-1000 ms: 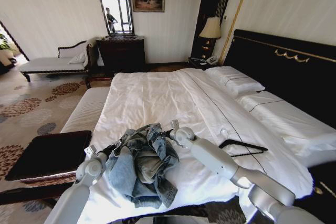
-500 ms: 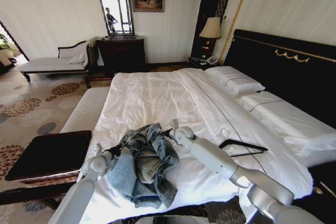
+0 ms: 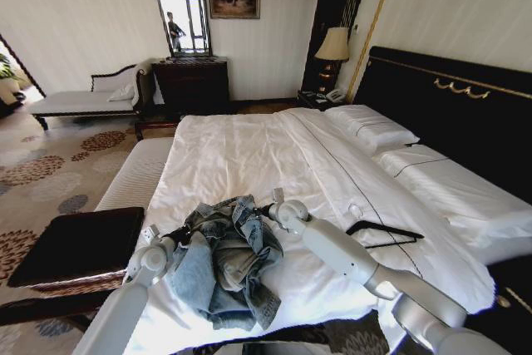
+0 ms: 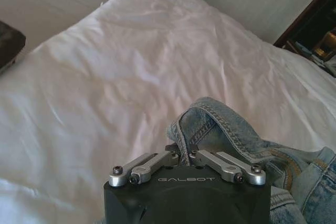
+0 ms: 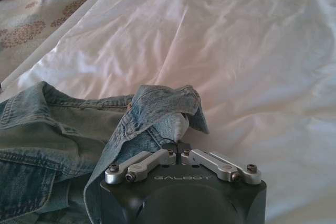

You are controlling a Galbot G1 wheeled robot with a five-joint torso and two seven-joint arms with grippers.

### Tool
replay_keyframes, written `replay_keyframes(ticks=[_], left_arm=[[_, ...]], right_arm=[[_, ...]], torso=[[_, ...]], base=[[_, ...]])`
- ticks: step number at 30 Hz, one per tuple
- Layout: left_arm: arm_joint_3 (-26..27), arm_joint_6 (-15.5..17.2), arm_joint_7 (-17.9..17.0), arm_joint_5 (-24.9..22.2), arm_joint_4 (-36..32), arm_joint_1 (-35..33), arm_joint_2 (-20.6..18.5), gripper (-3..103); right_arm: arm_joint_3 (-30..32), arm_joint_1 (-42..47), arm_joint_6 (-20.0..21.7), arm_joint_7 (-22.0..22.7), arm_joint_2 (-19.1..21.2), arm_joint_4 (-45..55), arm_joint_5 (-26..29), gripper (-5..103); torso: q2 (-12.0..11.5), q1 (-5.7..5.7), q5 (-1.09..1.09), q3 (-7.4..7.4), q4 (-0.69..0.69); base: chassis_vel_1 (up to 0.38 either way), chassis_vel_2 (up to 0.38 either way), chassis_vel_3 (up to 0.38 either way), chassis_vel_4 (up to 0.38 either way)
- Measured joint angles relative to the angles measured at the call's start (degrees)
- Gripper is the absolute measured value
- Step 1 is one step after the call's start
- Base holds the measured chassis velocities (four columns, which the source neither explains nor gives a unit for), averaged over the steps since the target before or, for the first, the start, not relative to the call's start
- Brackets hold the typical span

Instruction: Pick up the clothes from the bed and hang them on the clothes hanger.

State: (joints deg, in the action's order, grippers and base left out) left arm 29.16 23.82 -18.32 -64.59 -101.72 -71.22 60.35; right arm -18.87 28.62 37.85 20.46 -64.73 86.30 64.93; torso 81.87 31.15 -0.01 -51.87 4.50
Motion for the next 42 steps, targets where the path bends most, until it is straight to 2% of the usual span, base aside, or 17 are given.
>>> replay_keyframes(ticks=[3,9,10,14,17,19,21,23,26,29,30,32,34,37,42], left_arm=[[1.37,-0.28,0.25,0.28,-2.24,-1.05,-1.28,2],[7.20,-0.67,0.59,-1.12,-8.83,-2.33,-8.42,2],[7.20,-0.67,0.59,-1.12,-8.83,-2.33,-8.42,2],[11.42,-0.66,0.58,-2.63,-12.35,-2.53,-13.25,2],[14.11,-0.66,0.39,-3.47,-14.13,-3.66,-15.33,2],[16.95,-0.66,-0.03,-4.60,-15.79,-4.34,-18.15,2],[17.42,-0.66,-0.16,-4.92,-15.98,-4.25,-18.85,2],[19.66,-0.66,-0.37,-6.13,-16.30,-4.34,-21.51,2],[20.95,-0.71,-0.43,-7.18,-15.95,-3.93,-23.83,2],[20.96,-0.98,-0.45,-9.43,-13.53,0.66,-28.83,2],[20.96,-0.98,-0.45,-9.43,-13.53,0.66,-28.83,2],[20.31,-1.19,-0.42,-11.45,-11.44,4.47,-33.12,2],[20.20,-1.26,-0.36,-11.82,-11.00,5.18,-34.05,2],[19.46,-1.68,-0.15,-14.10,-8.75,9.11,-38.77,2],[18.80,-2.32,0.16,-15.53,-7.40,11.98,-42.46,2]], right_arm=[[1.20,0.33,-0.55,0.33,0.34,1.37,-0.11,0],[5.10,0.10,-2.09,1.58,2.29,7.16,-0.66,0],[5.10,0.10,-2.09,1.58,2.29,7.16,-0.66,0],[6.76,-1.37,-3.19,2.61,3.42,10.23,-0.44,0],[6.78,-3.39,-3.68,2.75,3.03,10.52,-0.47,0],[6.28,-6.89,-4.29,3.20,2.17,10.52,0.03,0],[6.12,-7.85,-4.38,3.38,2.01,10.49,0.17,0],[4.80,-12.62,-4.92,3.79,0.57,9.28,0.37,0],[3.63,-15.83,-5.39,4.00,-0.98,7.74,0.43,0],[2.54,-19.81,-6.19,4.29,-2.97,4.36,0.33,0],[2.54,-19.81,-6.19,4.29,-2.97,4.36,0.33,0],[2.28,-22.35,-6.90,4.49,-4.82,1.03,-0.16,0],[2.28,-22.89,-7.09,4.54,-5.23,0.30,-0.31,0],[2.97,-26.26,-7.93,4.68,-7.13,-3.50,-1.17,0],[3.88,-30.10,-8.80,4.61,-7.69,-5.80,-1.70,0]], torso=[[0.00,0.00,0.01,0.00,0.00],[0.00,0.00,0.00,0.00,-0.01],[0.00,0.00,0.00,0.00,-0.01],[0.00,0.00,0.00,0.00,0.02],[0.00,0.00,0.00,0.00,0.02],[0.00,0.00,0.01,0.00,-0.06],[0.00,0.00,0.01,0.00,-0.04],[0.00,0.00,-0.01,0.00,0.02],[0.00,0.00,0.00,0.00,-0.04],[0.00,0.01,-0.02,0.00,-0.01],[0.00,0.01,-0.02,0.00,-0.01],[0.00,0.01,-0.02,-0.01,0.01],[0.00,0.01,0.00,-0.01,0.02],[-0.01,0.02,0.00,-0.01,-0.01],[0.00,0.01,0.00,0.00,-0.01]], base=[[0.000,0.000,0.000,0.000],[0.000,0.000,0.000,0.000],[0.000,0.000,0.000,0.000],[0.000,0.000,0.000,0.000],[0.000,0.000,0.000,0.000],[0.000,0.000,0.000,0.000],[0.000,0.000,0.000,0.000],[0.000,0.000,0.000,0.000],[0.000,0.000,0.000,0.000],[0.000,0.000,0.000,0.000],[0.000,0.000,0.000,0.000],[0.000,0.000,0.000,0.000],[0.000,0.000,0.000,0.000],[0.000,0.000,0.000,0.000],[0.000,0.000,0.000,0.000]])
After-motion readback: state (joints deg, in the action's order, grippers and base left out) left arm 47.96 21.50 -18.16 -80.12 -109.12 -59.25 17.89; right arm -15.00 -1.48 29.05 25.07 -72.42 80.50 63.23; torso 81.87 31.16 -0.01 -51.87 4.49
